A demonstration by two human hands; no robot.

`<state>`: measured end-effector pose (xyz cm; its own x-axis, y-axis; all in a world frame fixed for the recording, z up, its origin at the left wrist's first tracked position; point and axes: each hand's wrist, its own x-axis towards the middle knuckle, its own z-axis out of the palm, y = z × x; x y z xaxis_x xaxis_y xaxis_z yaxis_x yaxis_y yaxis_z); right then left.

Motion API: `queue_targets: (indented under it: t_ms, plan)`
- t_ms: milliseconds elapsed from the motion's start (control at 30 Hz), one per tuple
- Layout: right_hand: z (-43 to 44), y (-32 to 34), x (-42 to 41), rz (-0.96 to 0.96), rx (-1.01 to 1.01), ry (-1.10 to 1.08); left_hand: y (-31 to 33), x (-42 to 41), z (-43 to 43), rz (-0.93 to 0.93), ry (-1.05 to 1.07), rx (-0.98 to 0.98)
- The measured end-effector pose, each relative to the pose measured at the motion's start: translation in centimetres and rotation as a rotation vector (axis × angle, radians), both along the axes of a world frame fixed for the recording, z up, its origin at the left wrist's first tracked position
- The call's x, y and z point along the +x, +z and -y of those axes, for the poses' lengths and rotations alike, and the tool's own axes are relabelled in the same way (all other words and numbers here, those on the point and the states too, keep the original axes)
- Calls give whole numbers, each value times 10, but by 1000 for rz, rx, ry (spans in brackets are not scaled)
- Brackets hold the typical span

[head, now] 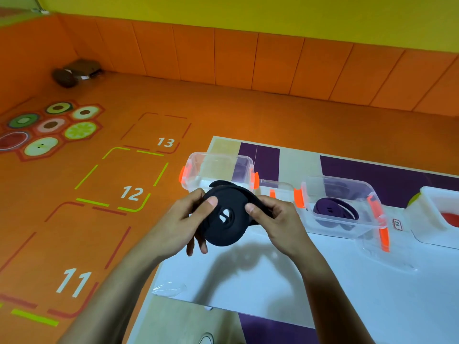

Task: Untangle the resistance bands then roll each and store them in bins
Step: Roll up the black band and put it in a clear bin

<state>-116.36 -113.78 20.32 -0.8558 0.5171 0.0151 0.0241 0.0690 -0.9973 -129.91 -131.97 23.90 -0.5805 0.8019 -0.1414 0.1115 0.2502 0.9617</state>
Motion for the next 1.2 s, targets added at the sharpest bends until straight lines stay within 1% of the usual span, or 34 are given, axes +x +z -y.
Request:
queue_targets:
  t_ms: [67,133,233,400,500,567,633,767,867,933,1100,1200]
  plan:
    - [0,-5,0,16,22,23,0,0,3,-80,-12,-11]
    - [-1,-6,-1,51,0,57,-2,-1,5,-83,-10,-3]
    - [-3,-8,5,116,-61,89,-8,-4,8,-54,31,31]
    - [-17,-15,24,239,-120,141,-14,-19,13,45,212,142]
    - [-21,-15,32,204,-173,238,-14,-22,15,40,246,143]
    - [-21,-16,33,169,-193,244,-14,-23,16,59,269,153]
    - [-19,-18,31,144,-186,104,-15,-22,16,76,282,158]
    - [-16,-17,21,130,-131,-277,-17,-19,15,80,278,161]
    - [-19,-18,18,146,-54,-401,-17,-18,15,92,277,165]
    - [-19,-22,18,166,-15,-378,-18,-17,14,110,300,175]
    - [-10,-29,17,164,73,-88,-23,-18,12,222,400,195]
    - [-8,-22,17,142,38,-30,-27,-17,11,274,444,201]
